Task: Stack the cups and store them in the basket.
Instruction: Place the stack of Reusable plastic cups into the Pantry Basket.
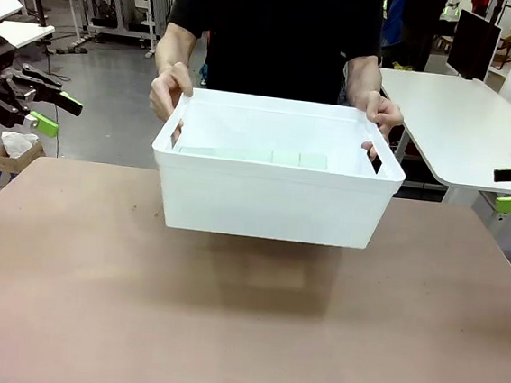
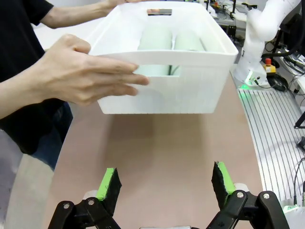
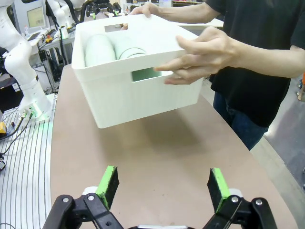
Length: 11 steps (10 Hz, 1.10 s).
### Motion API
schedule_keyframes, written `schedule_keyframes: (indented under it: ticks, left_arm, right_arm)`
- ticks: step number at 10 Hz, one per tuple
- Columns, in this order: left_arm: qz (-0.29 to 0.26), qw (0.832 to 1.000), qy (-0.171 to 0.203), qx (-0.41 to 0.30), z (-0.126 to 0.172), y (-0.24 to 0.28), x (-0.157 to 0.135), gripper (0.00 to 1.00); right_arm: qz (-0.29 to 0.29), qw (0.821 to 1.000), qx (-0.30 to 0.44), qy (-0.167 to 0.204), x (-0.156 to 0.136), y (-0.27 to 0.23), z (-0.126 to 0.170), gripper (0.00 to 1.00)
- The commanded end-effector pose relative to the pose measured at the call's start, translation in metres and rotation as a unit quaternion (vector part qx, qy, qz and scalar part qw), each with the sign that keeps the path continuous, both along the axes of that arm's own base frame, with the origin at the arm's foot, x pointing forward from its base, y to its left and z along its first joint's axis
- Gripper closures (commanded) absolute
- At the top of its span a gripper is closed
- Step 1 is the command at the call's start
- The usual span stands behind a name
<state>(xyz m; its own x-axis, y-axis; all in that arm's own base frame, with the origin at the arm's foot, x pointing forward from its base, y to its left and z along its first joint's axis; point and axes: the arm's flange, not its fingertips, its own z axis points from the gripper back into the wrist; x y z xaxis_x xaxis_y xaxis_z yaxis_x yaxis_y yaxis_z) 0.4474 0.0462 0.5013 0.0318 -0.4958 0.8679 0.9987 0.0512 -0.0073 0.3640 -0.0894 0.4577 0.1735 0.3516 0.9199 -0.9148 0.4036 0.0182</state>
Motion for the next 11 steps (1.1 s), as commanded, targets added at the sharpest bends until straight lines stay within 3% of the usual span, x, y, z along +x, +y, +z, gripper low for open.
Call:
schedule_keyframes:
  ticks: [1,11]
  left_arm:
    - [0.003,1.000,0.005,-0.006,0.0045,-0.0011,-0.0026,0.00]
    - [0.003,1.000,0.005,-0.006,0.0045,-0.0011,-0.0026,0.00]
  right_arm:
    - [-0.002,1.000,0.002,-0.006,0.0024,-0.0005,0.0021,0.00]
    - [-0.002,1.000,0.002,-0.006,0.0024,-0.0005,0.0021,0.00]
